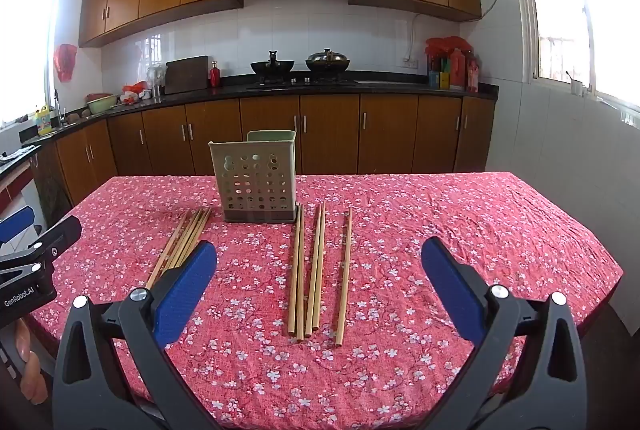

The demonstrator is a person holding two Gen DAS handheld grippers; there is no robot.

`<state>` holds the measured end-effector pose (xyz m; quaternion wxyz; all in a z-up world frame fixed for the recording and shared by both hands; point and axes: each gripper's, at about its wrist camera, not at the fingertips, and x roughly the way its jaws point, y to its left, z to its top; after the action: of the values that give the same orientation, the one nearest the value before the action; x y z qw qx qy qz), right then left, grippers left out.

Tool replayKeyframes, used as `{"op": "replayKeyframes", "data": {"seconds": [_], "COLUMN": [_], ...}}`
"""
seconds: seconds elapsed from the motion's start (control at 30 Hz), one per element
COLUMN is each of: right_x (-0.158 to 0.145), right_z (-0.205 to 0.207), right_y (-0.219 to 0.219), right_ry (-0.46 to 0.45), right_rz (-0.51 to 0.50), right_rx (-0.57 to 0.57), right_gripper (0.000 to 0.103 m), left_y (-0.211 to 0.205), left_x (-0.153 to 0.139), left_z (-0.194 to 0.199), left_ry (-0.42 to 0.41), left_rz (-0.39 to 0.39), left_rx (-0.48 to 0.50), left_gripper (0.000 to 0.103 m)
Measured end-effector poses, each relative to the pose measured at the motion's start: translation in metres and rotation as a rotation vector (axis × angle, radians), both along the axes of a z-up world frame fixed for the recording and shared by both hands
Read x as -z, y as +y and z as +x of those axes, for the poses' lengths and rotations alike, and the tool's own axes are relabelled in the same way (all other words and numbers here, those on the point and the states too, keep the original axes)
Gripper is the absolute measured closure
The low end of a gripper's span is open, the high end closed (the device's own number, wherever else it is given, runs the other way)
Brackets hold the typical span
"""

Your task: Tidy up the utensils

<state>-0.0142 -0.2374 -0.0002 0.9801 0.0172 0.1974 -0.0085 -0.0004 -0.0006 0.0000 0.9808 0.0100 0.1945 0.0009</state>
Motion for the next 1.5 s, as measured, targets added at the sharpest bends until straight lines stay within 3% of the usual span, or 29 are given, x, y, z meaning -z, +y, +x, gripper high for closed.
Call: {"op": "replayKeyframes", "data": {"seconds": [1.5], "right_x": [0.0005], "right_z": [-0.0001], "right_y": [-0.0003], "right_ry": [-0.003], "right_rz": [0.002], "right_rx": [0.000], "right_gripper": [0.002], "left_y": [0.0004], "left_x": [-0.0002], "left_z": [0.0000], "left_ry": [-0.001], "left_rz": [-0.008], "left_rx": [-0.001], "left_gripper": [0.004]}}
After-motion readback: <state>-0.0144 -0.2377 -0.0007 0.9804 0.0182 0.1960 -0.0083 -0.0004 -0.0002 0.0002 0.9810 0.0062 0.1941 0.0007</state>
